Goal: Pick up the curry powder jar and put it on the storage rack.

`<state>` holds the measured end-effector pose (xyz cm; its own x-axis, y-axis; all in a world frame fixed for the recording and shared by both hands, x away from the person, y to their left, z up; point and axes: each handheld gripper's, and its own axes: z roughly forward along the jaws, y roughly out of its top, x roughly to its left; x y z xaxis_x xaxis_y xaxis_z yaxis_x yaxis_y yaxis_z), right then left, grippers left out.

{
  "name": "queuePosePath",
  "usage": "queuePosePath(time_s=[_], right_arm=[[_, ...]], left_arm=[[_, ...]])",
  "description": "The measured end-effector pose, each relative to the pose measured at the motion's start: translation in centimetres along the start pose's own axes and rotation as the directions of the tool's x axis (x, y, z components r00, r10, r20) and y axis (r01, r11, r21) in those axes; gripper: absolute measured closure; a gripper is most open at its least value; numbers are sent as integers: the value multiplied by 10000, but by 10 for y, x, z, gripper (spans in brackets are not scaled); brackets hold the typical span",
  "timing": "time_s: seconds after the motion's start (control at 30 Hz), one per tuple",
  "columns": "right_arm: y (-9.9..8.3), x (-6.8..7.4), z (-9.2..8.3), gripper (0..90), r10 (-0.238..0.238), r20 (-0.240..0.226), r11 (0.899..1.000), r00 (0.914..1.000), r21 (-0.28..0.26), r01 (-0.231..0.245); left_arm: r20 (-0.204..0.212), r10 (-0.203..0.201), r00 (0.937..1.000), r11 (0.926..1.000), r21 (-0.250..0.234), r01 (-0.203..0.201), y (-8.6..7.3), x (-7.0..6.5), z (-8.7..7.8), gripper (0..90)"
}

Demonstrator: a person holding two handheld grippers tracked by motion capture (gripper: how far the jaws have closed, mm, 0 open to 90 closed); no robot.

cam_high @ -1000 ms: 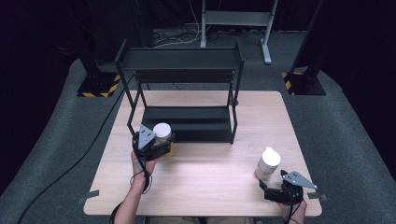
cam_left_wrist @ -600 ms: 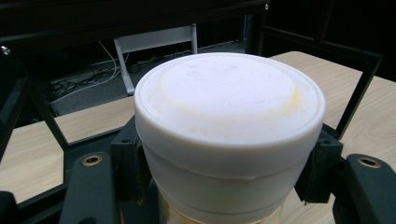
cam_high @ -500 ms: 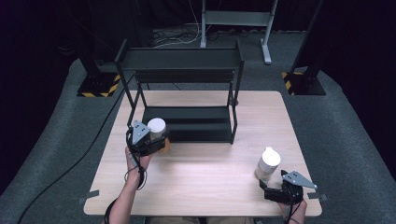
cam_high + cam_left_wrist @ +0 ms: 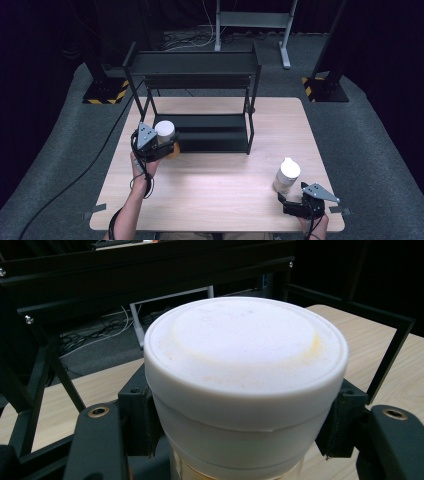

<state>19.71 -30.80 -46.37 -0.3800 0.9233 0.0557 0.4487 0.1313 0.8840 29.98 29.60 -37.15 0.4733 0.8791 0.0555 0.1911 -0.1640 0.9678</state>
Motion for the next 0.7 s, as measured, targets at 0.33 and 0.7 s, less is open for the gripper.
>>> queuePosePath(time_s=[0.33,0.7], right_arm=[[1,0,0,0,6,17,10000,10000,50,-6],[1,-1,0,0,9,-32,10000,10000,43,-9]], left_arm=[[5,-8,10000,10000,6,8,8,4,5,338],[-108,105,9999,9999,16,-105,19,9,7,338]])
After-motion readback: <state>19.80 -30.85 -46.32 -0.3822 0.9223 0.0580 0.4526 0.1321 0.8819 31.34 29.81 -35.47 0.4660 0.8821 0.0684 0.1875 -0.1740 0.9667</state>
